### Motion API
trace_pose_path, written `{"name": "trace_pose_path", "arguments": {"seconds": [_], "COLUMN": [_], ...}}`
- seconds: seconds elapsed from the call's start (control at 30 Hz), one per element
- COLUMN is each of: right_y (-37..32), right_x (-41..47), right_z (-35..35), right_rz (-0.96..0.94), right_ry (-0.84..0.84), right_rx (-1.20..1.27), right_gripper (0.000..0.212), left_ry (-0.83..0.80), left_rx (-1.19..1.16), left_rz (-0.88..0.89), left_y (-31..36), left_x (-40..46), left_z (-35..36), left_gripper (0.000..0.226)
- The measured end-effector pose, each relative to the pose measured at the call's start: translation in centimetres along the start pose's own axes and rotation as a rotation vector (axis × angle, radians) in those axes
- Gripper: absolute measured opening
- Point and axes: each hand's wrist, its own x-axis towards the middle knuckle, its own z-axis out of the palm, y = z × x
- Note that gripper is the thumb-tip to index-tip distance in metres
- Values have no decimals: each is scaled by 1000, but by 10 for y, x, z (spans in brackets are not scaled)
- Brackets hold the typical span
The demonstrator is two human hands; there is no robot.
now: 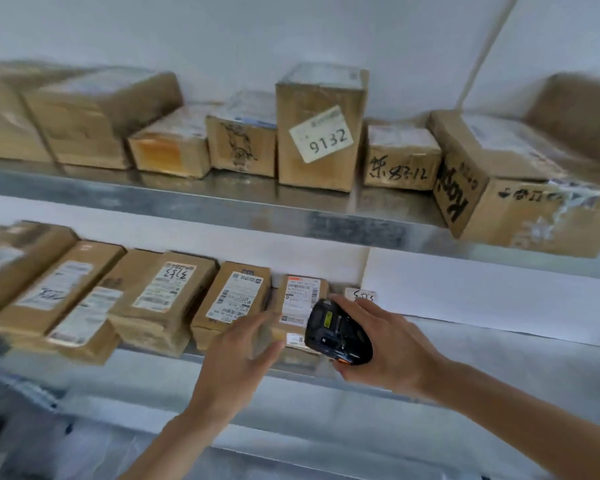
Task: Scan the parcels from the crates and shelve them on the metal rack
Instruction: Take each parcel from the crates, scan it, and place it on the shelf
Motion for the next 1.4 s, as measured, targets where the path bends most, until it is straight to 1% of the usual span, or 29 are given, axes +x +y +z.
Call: {"name": "trace_pose_path", "arguments": {"seconds": [0.03,0.1,0.2,0.3,0.37,0.47,0.53,0.63,0.73,0.8,0.87,0.93,0.97,1.03,1.1,1.2,1.4], "right_y": [-21,-70,-155,-259,-333,-440,-506,-593,-662,-701,-736,-768,-784,-815,-844,-884,-942], "right_x": [7,23,49,71,80,92,98,103,108,112,117,125,131,146,164,191,220], "right_z": [0,4,18,37,52,80,103,138,170,190,212,235,246,272,298,342,427], "right_rz": [-28,-86,-179,-303,-398,-526,-598,-694,-773,-817,-855,-882,-895,-919,-948,-964,-939], "right_ry": [-19,-55,-108,-141,-161,-195,-223,-247,-267,-288,-307,-334,-352,-392,-428,-466,-568], "right_rx": [-1,3,13,17,38,77,95,110,103,95,76,71,74,71,65,61,27], "right_gripper": [97,92,83,82,81,80,81,76,77,80,83,83,82,79,80,82,78], "left_ry": [23,86,177,277,381,479,557,654,717,802,842,888,920,959,956,957,975], "left_rx": [19,59,78,79,96,167,214,240,213,128,151,163,156,169,176,189,88], "left_rz": [-24,-87,-166,-289,-355,-432,-493,-603,-718,-759,-778,-816,-828,-875,-960,-1045,-1127], "left_y": [-7,-24,-57,-89,-115,-154,-178,-208,-240,-261,-277,-291,-300,-327,-359,-405,-486], "left_x": [-8,-28,-69,-128,-171,-240,-286,-348,-395,-421,-441,-456,-463,-475,-488,-502,-518], "left_z": [-22,-70,-153,-242,-300,-378,-425,-483,-525,-546,-564,-581,-590,-606,-618,-636,-652], "left_gripper": [32,40,39,36,42,51,57,65,70,72,61,45,43,51,53,64,64]}}
